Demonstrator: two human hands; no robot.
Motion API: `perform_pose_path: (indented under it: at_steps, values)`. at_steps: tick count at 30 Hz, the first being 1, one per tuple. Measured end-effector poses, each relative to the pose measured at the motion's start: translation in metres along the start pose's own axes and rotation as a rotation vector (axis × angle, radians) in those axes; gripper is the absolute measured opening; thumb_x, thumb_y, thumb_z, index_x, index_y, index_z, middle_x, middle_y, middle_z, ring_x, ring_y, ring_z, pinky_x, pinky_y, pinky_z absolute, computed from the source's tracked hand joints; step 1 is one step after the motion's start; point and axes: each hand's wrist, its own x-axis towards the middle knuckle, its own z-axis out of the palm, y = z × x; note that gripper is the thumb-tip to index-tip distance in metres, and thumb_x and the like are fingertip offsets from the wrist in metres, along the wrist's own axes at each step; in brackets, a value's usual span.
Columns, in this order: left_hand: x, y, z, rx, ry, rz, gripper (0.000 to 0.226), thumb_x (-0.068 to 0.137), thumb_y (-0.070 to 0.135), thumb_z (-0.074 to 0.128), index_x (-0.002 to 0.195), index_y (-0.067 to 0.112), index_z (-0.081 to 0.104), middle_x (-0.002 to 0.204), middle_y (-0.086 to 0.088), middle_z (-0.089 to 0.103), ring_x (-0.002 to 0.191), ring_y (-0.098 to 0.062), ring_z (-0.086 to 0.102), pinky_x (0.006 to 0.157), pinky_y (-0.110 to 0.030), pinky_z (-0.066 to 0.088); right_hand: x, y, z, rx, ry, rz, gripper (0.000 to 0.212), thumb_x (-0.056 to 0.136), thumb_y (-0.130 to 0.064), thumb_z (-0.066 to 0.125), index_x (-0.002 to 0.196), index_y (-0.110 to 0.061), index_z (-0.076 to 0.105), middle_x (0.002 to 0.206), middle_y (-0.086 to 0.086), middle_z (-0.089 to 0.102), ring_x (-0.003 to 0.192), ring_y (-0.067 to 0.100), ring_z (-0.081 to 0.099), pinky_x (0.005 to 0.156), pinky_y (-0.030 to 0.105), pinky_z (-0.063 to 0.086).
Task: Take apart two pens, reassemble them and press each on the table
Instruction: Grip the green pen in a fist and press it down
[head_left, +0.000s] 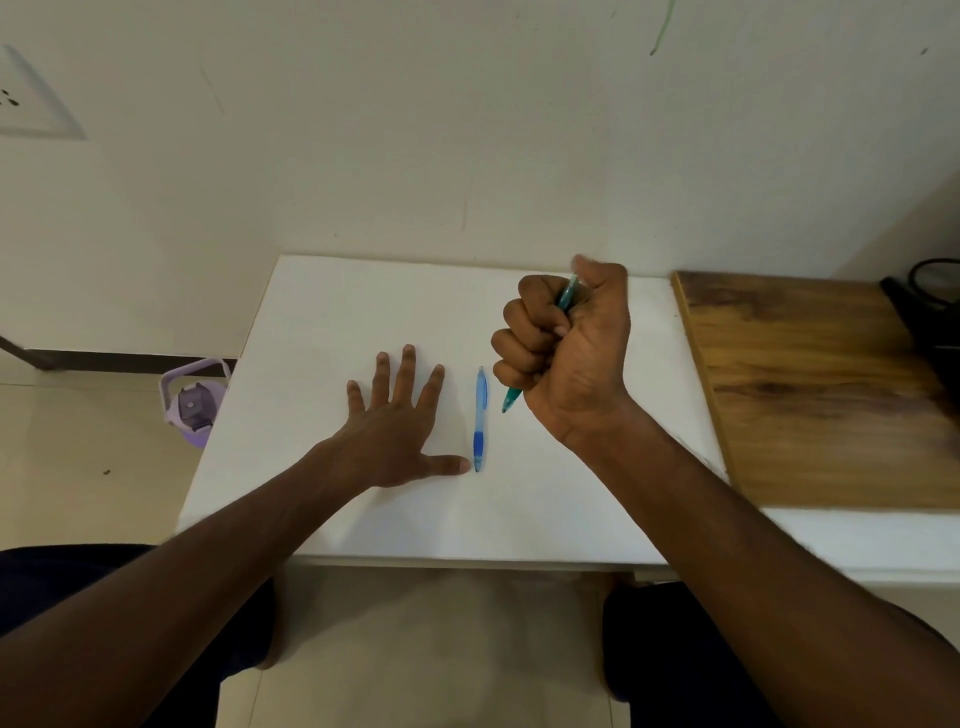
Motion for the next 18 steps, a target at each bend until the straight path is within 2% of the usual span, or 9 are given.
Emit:
perform_pose_path:
  at_steps: [2,6,9,13,16,18]
  values:
    - [0.0004,-0.0001,0.0004,0.003,0.004,0.002,0.138,0.075,0.094,0.052,0.162,0.024,-0.029,0.165,-0.012,-0.045,0.155,-0.047,-0.031,0.124,-0.072,0.002,0.0001,-0.0001,-0.0004,-0.011,0.005,0.003,0.051,0.096,-0.042,0.028,0.048,-0.023,0.033,0.05,-0.003,0.018,0.044,0.009,0.015,0.046,0.017,0.019]
    - [-0.0006,-0.0004,-0.0003,-0.003,0.0,-0.011,0.138,0.075,0.093,0.053,0.162,0.025,-0.029,0.165,-0.012,-0.045,0.155,-0.047,-0.032,0.125,-0.071,0.001,0.0005,-0.0002,0.0007,0.006,0.0,0.021,0.053,0.098,-0.046,0.029,0.051,-0.022,0.027,0.048,-0.005,0.019,0.043,0.009,0.014,0.047,0.019,0.015]
    - [-0.0007,0.0005,-0.0017,-0.008,-0.004,-0.01,0.138,0.076,0.092,0.054,0.163,0.025,-0.028,0.165,-0.012,-0.045,0.155,-0.047,-0.032,0.125,-0.071,0.001,0.001,-0.0001,0.0001,-0.003,0.022,0.031,0.058,0.102,-0.039,0.021,0.048,-0.023,0.032,0.045,-0.008,0.025,0.039,0.006,0.02,0.045,0.016,0.02]
    - [-0.0013,0.0001,-0.0015,-0.001,0.0,-0.005,0.137,0.076,0.092,0.054,0.162,0.024,-0.029,0.165,-0.012,-0.045,0.155,-0.047,-0.031,0.125,-0.072,0.002,0.001,-0.0003,0.0021,-0.016,0.051,0.042,0.062,0.106,-0.055,0.025,0.055,-0.019,0.021,0.051,-0.002,0.015,0.045,0.011,0.012,0.048,0.023,0.012]
    - [-0.0011,0.0005,-0.0008,0.005,0.002,-0.005,0.137,0.076,0.092,0.053,0.162,0.024,-0.029,0.165,-0.013,-0.045,0.155,-0.048,-0.031,0.124,-0.072,0.002,0.0016,0.0013,0.0014,-0.039,0.102,0.027,0.065,0.109,-0.039,0.026,0.046,-0.023,0.032,0.044,-0.007,0.025,0.038,0.007,0.021,0.043,0.016,0.023]
    - [-0.0007,0.0007,-0.0009,0.005,0.002,-0.008,0.138,0.076,0.093,0.053,0.162,0.025,-0.029,0.165,-0.012,-0.045,0.155,-0.048,-0.031,0.124,-0.071,0.002,0.0012,-0.0002,0.0027,-0.037,0.096,0.035,0.064,0.109,-0.041,0.027,0.048,-0.022,0.028,0.045,-0.006,0.022,0.04,0.008,0.018,0.044,0.017,0.02]
